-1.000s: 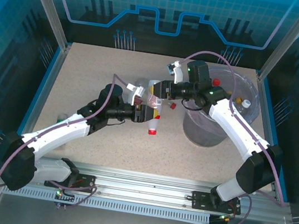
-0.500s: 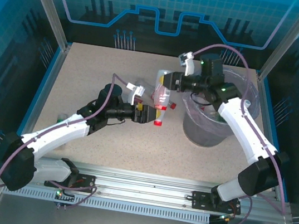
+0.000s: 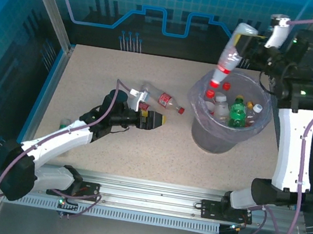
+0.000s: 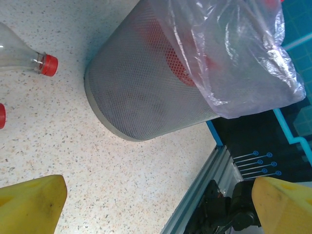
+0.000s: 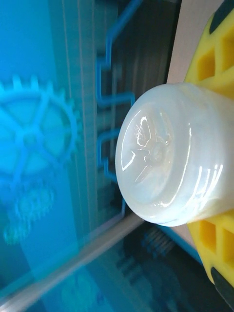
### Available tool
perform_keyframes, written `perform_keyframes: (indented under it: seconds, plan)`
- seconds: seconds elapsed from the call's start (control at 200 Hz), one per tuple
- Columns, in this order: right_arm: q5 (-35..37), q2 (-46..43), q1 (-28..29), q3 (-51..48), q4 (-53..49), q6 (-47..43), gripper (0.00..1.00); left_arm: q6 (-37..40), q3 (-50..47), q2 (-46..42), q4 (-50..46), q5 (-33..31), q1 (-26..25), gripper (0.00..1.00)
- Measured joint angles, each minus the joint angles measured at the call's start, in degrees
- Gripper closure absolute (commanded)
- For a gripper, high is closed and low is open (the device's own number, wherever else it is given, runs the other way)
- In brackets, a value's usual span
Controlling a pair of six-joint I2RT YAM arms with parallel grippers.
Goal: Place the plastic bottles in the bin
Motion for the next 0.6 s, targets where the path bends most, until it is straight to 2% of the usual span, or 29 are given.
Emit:
perform_keyframes:
  seconds: [0.12, 0.26, 0.6]
  plan:
    - [6.1, 0.2, -5.1, 0.2, -6.8, -4.3, 0.60, 0.0, 0.0, 0.8, -0.6, -0.3, 0.1, 0.02]
    - [10.4, 0.2, -7.5, -3.4, -11.5, -9.0, 0.63, 0.0, 0.0, 2.3, -2.6, -0.5, 0.6, 0.03]
    - [11.6, 0.6, -7.8, -13.0, -18.3, -15.1, 0.67, -0.4, 0.0, 4.8, -6.0, -0.9, 2.1, 0.04]
